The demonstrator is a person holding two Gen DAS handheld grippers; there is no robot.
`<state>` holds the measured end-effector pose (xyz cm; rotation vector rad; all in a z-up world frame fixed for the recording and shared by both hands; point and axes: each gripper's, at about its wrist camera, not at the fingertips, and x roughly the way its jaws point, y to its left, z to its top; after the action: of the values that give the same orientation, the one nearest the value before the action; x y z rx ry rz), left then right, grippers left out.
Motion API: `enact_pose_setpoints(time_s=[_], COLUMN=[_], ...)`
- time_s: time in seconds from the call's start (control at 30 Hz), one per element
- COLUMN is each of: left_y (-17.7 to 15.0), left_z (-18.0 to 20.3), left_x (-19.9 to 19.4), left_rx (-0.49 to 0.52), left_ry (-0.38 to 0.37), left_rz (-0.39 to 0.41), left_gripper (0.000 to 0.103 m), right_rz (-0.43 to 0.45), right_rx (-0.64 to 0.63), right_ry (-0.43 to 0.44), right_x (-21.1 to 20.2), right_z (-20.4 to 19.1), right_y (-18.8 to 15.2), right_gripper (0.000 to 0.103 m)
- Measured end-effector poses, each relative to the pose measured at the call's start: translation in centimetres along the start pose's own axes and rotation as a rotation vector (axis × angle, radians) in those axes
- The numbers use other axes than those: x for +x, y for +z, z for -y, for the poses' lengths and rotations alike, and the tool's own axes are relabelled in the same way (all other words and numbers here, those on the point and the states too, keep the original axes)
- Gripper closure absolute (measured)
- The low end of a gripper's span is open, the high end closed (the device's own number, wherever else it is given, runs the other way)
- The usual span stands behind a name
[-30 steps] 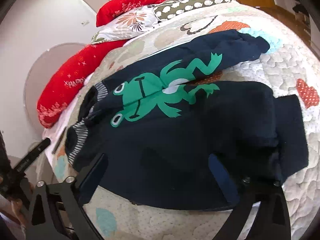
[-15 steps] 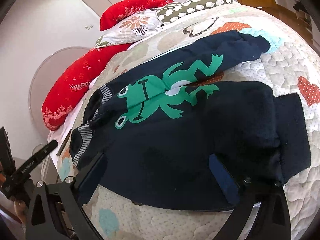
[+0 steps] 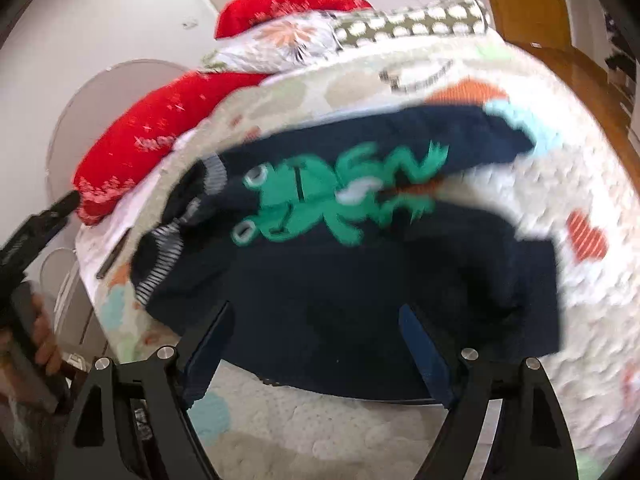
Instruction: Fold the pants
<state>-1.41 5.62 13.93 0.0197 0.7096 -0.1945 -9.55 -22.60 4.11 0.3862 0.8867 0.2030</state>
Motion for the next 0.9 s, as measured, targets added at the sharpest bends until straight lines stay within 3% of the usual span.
enact_pose_setpoints(time_s=[0.1,0.27,0.33,0.63,0.7,0.9], left_y=[1.5,3.9,4.8,7.4,7.6,6.1], left_z=[-0.1,0.8,1.2,2.7,3.0,4.7], left_x=[2.9,9.2,11.7,22.7,24.3,28.0], left_rx=[-0.001,0.047,0.057,0.107,0.144,0.299], left_ry=[-0.103,-0.152,-0.176,-0.295,-0.299,-0.289], left_rz=[-0.105,-0.212,-0.244,-0.408,-0.415,-0.517], left_gripper=[0.019,0.021,0.025,0.025,0.025,0.025], right_rz=[0.019,-0.015,-0.046,-0.207,-0.238,-0.311], right_rx=[-0.060,-0.205,-0.250,-0.309,-0.321,-0.348], right_ry=[-0.021,-0.127,-0.151,-0.155,-0.168,-0.159], right_x=[-2.0,-1.4,0.1,9.6,11.8,16.3], right_z=[0.4,0.8,1.0,3.1,3.5,4.3], right_y=[2.5,7.7,10.0,17.5,18.3,19.0], right_gripper=[0.015,0.015,0.015,0.019,0.026,0.027])
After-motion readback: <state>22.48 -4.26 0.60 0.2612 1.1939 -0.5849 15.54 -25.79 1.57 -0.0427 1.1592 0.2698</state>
